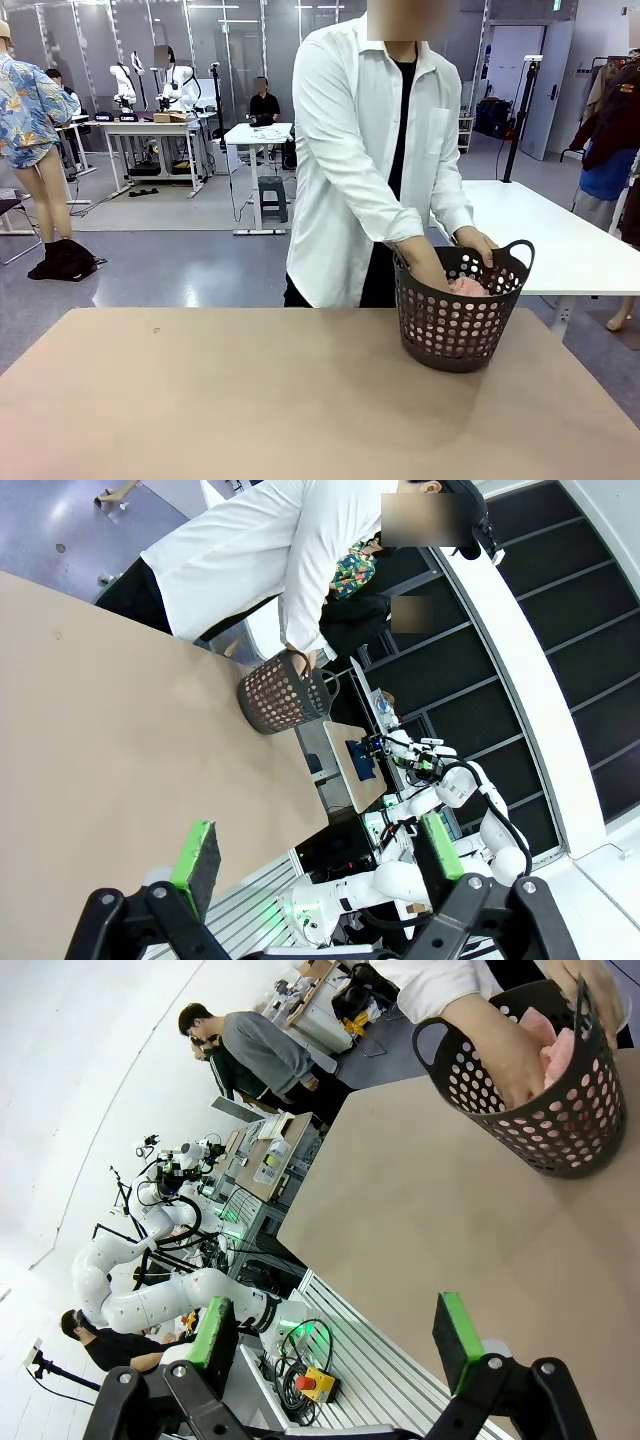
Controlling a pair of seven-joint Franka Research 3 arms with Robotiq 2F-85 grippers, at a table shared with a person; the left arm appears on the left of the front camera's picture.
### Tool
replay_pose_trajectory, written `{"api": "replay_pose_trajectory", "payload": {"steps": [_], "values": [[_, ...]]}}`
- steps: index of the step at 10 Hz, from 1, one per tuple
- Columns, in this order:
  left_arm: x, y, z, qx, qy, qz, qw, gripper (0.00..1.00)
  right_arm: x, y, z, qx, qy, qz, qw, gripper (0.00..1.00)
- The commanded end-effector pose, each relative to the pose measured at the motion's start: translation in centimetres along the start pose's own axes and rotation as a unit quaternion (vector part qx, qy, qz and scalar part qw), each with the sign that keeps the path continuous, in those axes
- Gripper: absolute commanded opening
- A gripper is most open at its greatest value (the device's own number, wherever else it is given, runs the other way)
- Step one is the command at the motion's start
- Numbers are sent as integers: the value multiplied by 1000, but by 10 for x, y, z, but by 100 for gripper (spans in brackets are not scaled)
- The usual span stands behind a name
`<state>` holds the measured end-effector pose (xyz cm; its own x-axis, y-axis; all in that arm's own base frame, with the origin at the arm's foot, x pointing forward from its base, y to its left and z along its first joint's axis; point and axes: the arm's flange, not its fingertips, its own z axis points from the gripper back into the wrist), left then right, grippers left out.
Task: Fold the towel.
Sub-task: Grab the top end of the 100 cm Hotel Towel extended by the human.
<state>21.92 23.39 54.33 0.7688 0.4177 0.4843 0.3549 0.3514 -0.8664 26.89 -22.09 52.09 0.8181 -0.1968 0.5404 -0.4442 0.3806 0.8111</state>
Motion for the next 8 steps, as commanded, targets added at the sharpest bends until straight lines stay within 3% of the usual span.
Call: {"api": "replay_pose_trajectory", "payload": {"steps": [1,8], "values": [[3,0,1,-10,-3,-12,1000,100,2,0,1,4,-4,11,1000,100],[3,0,1,-10,-3,-12,1000,100,2,0,1,4,-4,11,1000,100]]}}
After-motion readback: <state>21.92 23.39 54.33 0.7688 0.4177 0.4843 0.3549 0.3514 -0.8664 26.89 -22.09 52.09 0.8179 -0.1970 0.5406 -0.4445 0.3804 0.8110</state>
